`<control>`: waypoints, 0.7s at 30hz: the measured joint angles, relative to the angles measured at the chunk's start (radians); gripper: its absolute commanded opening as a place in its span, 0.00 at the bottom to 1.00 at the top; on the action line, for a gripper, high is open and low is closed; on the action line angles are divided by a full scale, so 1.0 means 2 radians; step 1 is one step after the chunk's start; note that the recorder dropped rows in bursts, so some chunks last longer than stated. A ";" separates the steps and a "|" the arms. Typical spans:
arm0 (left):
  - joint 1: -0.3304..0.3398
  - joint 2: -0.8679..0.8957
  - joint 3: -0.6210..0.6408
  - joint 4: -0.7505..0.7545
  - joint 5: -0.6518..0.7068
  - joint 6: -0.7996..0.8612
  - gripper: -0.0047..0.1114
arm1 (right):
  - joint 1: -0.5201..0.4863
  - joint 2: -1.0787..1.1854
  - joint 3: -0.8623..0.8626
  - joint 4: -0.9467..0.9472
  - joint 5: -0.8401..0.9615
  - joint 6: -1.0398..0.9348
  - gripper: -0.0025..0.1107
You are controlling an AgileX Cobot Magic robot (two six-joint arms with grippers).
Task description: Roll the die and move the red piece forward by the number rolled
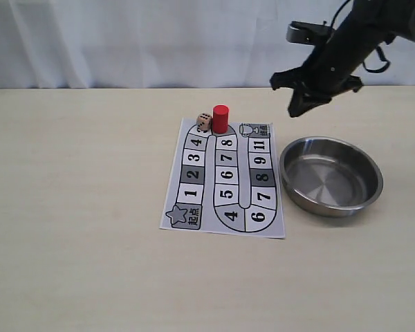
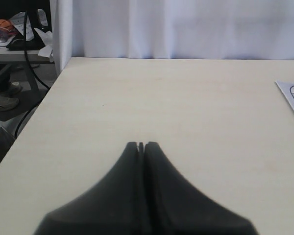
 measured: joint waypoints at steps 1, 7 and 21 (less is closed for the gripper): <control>0.000 0.000 0.000 0.000 0.000 0.000 0.04 | -0.016 -0.011 0.018 -0.024 0.009 0.007 0.06; 0.000 0.000 0.000 0.000 0.000 0.000 0.04 | -0.060 -0.079 0.137 -0.050 -0.044 0.008 0.06; 0.000 0.000 0.000 0.000 0.000 0.000 0.04 | -0.068 -0.343 0.330 -0.111 -0.099 0.008 0.06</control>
